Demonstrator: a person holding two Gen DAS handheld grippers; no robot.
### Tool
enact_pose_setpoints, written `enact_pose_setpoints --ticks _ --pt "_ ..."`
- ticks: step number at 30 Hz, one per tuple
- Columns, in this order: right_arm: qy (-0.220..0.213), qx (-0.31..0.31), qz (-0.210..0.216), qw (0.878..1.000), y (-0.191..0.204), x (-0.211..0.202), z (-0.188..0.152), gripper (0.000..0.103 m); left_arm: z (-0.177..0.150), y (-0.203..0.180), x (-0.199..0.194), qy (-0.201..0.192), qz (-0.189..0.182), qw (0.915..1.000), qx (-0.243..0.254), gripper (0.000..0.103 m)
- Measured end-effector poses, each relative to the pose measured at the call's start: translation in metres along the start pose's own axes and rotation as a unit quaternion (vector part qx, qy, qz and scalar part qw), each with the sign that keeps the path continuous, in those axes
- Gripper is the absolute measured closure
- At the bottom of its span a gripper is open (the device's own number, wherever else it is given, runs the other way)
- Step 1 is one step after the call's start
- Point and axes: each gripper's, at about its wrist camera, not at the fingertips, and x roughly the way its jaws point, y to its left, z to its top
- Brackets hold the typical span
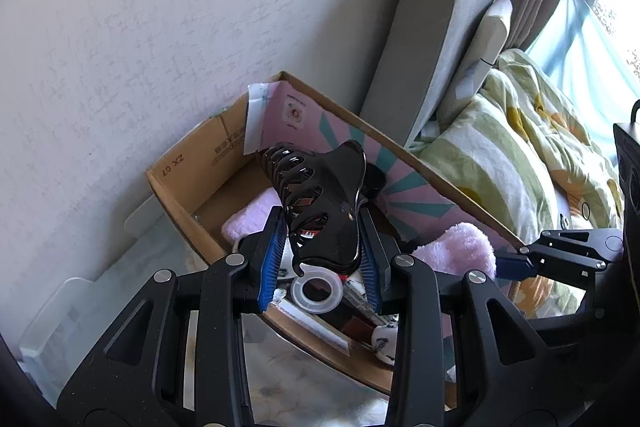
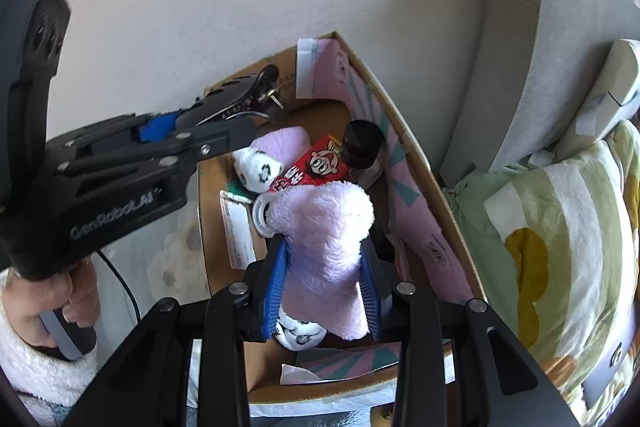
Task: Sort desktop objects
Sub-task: 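Carry the hair clip and hair band into the cardboard box and open both tools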
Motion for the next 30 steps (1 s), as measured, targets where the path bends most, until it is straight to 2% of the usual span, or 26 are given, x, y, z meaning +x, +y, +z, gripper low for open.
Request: enact_pose_setpoints --ticks 8,11,12,13,14,15,16,18,22,24,30 --pt "0.004 -0.009 0.006 1.000 0.003 -0.001 0.004 0.072 0.004 0.002 0.000 -0.001 0.008 1.0000 -0.004 0.072" --pt "0.004 -0.017 0.003 1.000 0.005 0.000 0.005 0.071 0.007 0.002 0.002 0.010 0.011 0.9999 -0.003 0.071" --pt "0.006 -0.022 -0.001 1.000 0.006 0.001 0.005 0.062 0.008 0.003 0.002 0.017 0.014 0.9998 -0.005 0.070" --pt "0.010 -0.029 -0.009 0.999 0.009 0.002 0.006 0.042 0.010 0.003 0.004 0.025 0.017 0.9995 -0.011 0.062" --pt "0.011 -0.033 -0.019 0.999 0.011 0.003 0.006 0.026 0.011 0.004 0.005 0.032 0.019 0.9992 -0.016 0.028" --pt "0.010 -0.041 -0.037 0.998 0.014 0.004 0.007 0.000 0.012 0.003 0.005 0.035 0.018 0.9991 -0.017 0.005" --pt "0.005 -0.052 -0.046 0.998 0.018 0.002 0.006 0.000 0.013 0.003 0.004 0.031 0.013 0.9993 -0.017 0.000" --pt "0.003 -0.061 -0.044 0.997 0.020 0.001 0.006 0.001 0.014 0.002 0.002 0.022 0.002 0.9996 -0.015 0.000" --pt "-0.002 -0.059 -0.043 0.997 0.021 -0.005 0.006 0.001 0.018 -0.001 -0.003 0.008 0.015 0.9998 -0.004 0.000" --pt "-0.007 -0.062 -0.049 0.997 0.022 -0.007 0.005 0.001 0.019 -0.002 -0.002 0.007 0.021 0.9998 -0.001 0.000" --pt "-0.011 -0.062 -0.055 0.996 0.021 -0.011 0.002 0.001 0.016 -0.001 -0.009 0.004 0.008 0.9999 -0.011 0.000"
